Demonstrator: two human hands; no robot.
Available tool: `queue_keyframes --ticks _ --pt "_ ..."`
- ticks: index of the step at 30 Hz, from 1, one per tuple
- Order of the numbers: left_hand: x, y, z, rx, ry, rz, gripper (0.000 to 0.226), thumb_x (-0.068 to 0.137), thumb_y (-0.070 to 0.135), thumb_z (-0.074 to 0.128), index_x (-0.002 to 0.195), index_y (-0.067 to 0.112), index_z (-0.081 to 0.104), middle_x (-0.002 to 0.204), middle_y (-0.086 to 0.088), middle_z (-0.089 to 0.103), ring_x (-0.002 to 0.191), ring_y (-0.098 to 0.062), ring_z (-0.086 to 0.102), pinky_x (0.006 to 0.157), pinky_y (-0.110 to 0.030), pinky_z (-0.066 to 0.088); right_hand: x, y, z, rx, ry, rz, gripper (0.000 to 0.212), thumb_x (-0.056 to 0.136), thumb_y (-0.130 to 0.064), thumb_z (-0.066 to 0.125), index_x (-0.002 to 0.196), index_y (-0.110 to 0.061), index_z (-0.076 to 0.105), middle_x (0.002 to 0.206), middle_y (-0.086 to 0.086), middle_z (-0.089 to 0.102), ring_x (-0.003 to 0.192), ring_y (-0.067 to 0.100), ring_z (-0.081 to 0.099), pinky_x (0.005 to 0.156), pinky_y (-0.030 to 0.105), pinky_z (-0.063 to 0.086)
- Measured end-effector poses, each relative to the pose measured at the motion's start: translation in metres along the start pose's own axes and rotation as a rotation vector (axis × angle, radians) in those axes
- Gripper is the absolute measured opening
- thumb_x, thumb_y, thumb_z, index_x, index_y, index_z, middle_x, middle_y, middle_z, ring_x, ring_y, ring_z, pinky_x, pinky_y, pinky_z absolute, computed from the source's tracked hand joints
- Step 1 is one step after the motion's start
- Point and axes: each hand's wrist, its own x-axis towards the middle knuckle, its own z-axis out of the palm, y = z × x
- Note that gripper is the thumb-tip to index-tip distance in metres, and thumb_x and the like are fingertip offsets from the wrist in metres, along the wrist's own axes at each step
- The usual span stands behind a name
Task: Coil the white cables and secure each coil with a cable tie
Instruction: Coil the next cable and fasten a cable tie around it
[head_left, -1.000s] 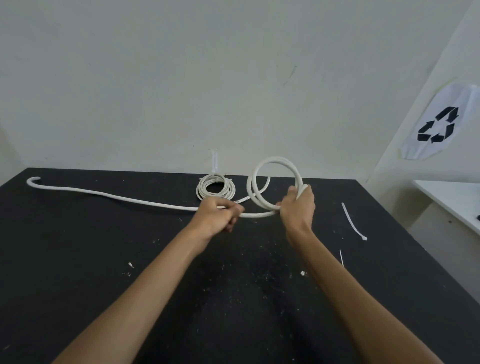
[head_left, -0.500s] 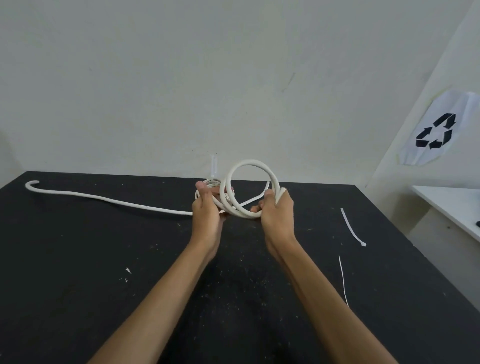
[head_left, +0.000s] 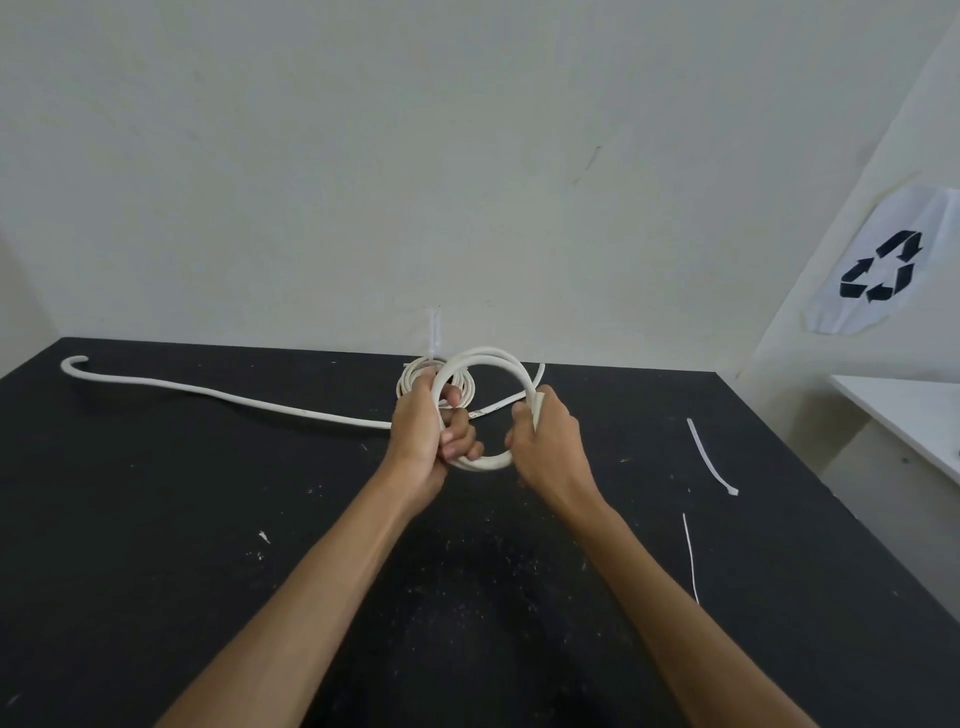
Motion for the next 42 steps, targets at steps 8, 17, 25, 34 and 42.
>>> queue_keyframes --ticks 8,17,25,34,42 --pt "-0.001 -0.013 0.013 0.186 0.127 0.113 0.047 0.098 0.048 0.074 0.082 0.011 0.05 0.053 -0.001 0.017 0.038 -0.014 0.018 0.043 -0.024 0.021 -0.003 0.008 0.011 -0.082 0.046 0.063 0.014 0.114 -0.027 0.042 0.109 -0.015 0.047 0.093 0.012 0.064 0.08 0.029 0.068 0.066 0.045 0.058" --pt "0.0 -0.029 0.023 0.098 0.16 0.022 0.05 0.095 0.048 0.076 0.067 0.022 0.043 0.054 0.001 0.014 0.042 -0.016 0.015 0.046 -0.027 0.017 -0.011 0.024 -0.008 -0.172 -0.017 0.046 0.011 0.113 -0.02 0.044 0.108 -0.009 0.045 0.093 0.015 0.067 0.079 0.03 0.069 0.067 0.046 0.061" --pt "0.011 -0.03 0.046 0.119 0.159 0.011 0.048 0.091 0.05 0.08 0.076 0.019 0.047 0.056 0.003 0.015 0.041 -0.014 0.018 0.042 -0.025 0.019 -0.003 0.045 -0.047 0.141 -0.196 0.074 0.037 0.112 -0.042 0.049 0.112 -0.005 0.055 0.073 0.0 0.071 0.052 0.012 0.059 0.048 0.029 0.049" --pt "0.018 -0.067 0.064 0.157 0.149 -0.047 0.035 0.091 0.048 0.081 0.091 0.016 0.065 0.058 0.002 0.015 0.041 -0.013 0.018 0.041 -0.024 0.02 -0.005 0.099 -0.143 -0.102 -0.13 0.17 0.039 0.111 -0.049 0.047 0.112 -0.017 0.07 0.099 0.006 0.073 0.081 0.02 0.072 0.063 0.035 0.06" --pt "0.021 -0.09 0.076 0.251 0.109 -0.09 0.045 0.088 0.05 0.083 0.099 0.014 0.058 0.055 0.004 0.019 0.042 -0.014 0.02 0.04 -0.026 0.023 -0.03 0.137 -0.177 -0.667 -0.391 0.512 0.045 0.094 -0.051 0.078 0.086 -0.007 0.081 0.065 0.004 0.077 0.059 0.017 0.073 0.07 0.033 0.064"
